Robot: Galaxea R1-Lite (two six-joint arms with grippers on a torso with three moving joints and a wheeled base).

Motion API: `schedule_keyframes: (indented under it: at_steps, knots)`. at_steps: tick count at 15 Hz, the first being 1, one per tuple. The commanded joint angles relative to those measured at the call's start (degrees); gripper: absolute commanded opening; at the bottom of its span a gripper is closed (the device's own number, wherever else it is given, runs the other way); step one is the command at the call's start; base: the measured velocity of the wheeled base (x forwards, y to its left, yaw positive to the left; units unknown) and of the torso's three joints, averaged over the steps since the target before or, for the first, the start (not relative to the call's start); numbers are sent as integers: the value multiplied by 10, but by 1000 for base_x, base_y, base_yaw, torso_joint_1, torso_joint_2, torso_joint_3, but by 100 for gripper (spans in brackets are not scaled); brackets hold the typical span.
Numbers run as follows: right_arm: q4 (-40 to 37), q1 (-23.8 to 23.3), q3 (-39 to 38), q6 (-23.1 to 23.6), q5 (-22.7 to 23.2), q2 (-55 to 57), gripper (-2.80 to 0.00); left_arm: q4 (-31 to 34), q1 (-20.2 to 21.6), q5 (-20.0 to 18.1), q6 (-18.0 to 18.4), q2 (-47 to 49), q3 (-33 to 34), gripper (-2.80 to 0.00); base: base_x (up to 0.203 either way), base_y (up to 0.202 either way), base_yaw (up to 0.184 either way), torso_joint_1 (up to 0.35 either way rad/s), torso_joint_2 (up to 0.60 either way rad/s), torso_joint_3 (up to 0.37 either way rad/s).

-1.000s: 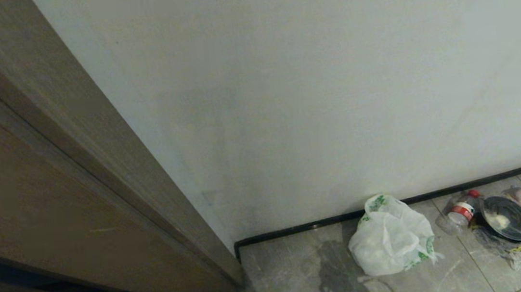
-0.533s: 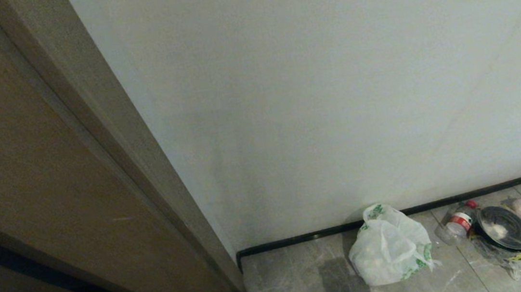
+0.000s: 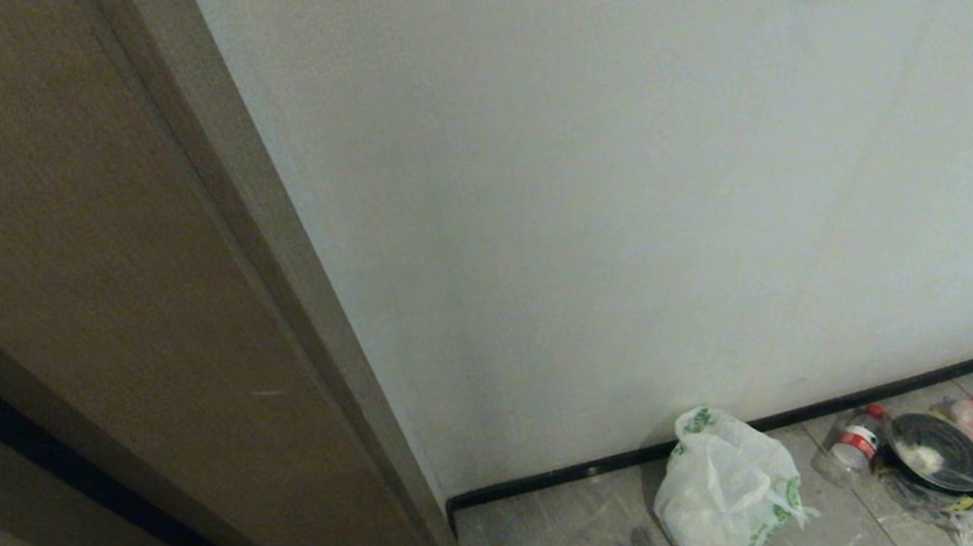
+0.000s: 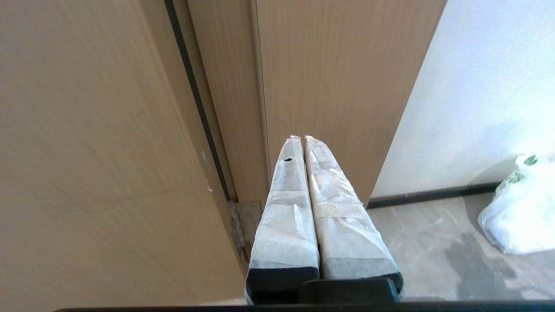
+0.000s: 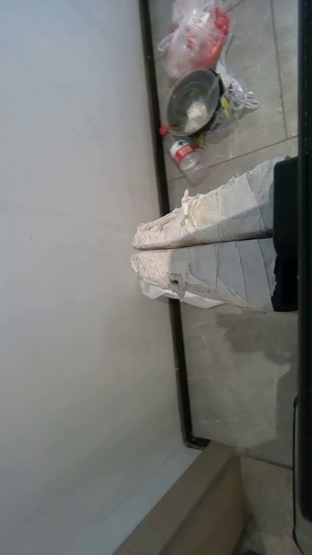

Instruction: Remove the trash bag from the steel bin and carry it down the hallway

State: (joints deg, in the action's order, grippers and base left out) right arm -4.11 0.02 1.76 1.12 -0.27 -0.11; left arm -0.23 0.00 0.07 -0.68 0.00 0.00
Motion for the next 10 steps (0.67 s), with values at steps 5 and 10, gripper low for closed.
schedule_keyframes:
  at_steps: [5, 10]
  knots:
    - [0, 0, 0, 0, 0, 0, -280, 0, 0, 0, 0, 0, 0, -280, 0, 0, 0, 3, -1, 203]
    - [0, 0, 0, 0, 0, 0, -280, 0, 0, 0, 0, 0, 0, -280, 0, 0, 0, 1, 2, 202]
